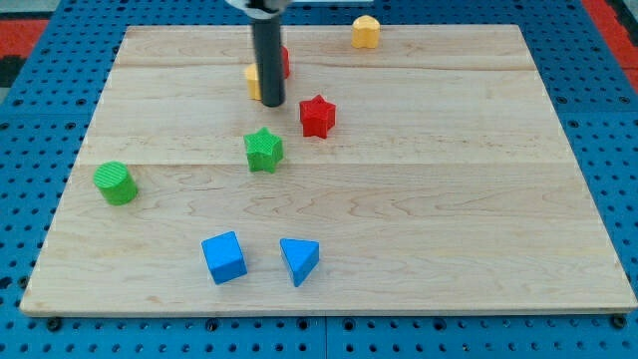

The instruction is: Move red circle to the center

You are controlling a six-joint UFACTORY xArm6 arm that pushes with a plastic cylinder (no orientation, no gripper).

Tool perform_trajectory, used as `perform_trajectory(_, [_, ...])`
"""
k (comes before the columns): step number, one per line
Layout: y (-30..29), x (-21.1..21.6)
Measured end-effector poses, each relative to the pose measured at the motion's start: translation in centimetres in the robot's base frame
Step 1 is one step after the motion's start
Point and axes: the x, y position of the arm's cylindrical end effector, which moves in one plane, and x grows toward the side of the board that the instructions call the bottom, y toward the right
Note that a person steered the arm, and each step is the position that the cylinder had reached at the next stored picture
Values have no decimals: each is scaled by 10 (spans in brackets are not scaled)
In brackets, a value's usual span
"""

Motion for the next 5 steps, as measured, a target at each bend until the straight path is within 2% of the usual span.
perform_trajectory(1, [58, -47])
perform_trajectory(3, [-29, -98])
perform_trajectory(4, [-62, -77])
perform_trajectory(5, [-10, -37])
